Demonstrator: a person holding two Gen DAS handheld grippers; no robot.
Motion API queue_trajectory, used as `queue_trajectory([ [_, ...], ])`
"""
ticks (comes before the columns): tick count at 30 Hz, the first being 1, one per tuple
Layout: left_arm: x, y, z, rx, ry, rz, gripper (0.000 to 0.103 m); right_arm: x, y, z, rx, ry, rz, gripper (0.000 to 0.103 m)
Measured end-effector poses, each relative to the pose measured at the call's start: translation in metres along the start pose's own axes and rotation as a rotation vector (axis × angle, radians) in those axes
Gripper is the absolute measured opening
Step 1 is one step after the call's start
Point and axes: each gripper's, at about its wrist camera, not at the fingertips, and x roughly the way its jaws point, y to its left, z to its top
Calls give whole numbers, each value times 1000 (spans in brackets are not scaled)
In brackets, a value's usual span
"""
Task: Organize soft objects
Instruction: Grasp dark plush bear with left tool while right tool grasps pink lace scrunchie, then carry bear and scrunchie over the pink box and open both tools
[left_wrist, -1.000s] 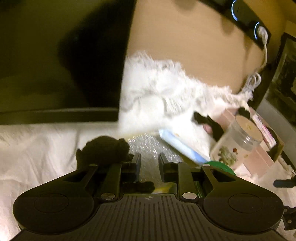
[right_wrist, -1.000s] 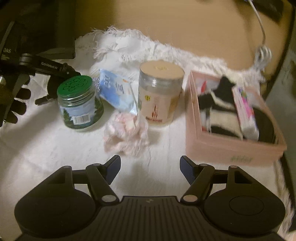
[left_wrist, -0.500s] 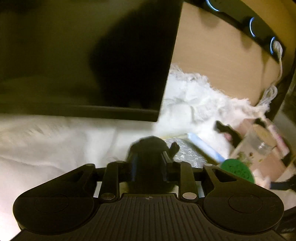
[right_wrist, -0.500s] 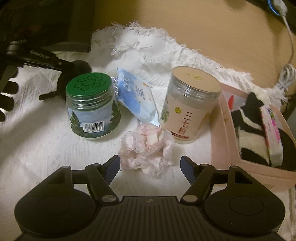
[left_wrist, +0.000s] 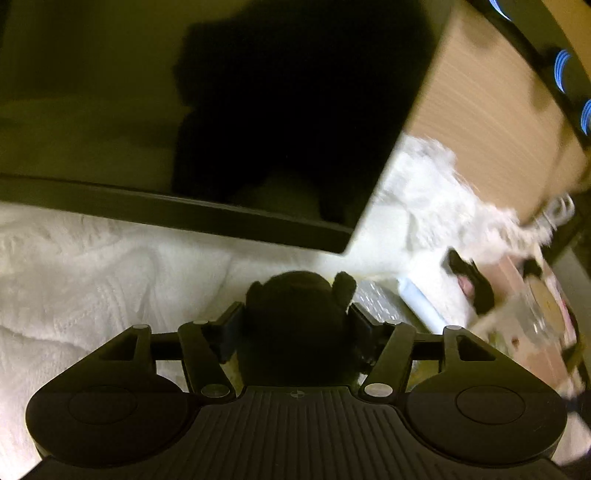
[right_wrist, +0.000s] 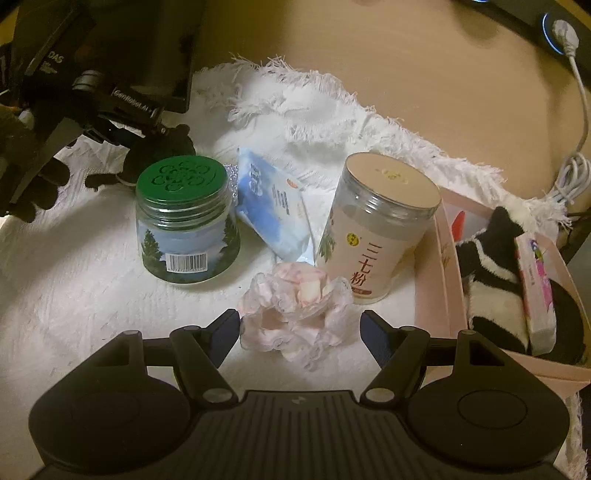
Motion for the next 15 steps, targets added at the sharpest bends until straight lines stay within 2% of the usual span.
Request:
queue_trajectory([
  [2,-2,-3,-3,43,3,-7,70,3,-1,2,-5,-1,13,73],
  [6,5,-1,-4,47,37,-15,77,14,-8,9,30,20,88,73],
  [9,21,1,-6,2,115,-58,79,28,-16,15,70,45,75,73],
  [11,19,-4,-9,36,93,-48,76,34,-23,18,107,57,71,72],
  [13,12,-5,-13,28,67,-57,75,36,-29,21,139,78,87,64],
  [14,7,-5,-15,16,48,-56,75,34,-30,21,150,86,105,50],
  [15,1,-7,-18,14,33,-44,75,31,-30,22,150,100,121,42],
])
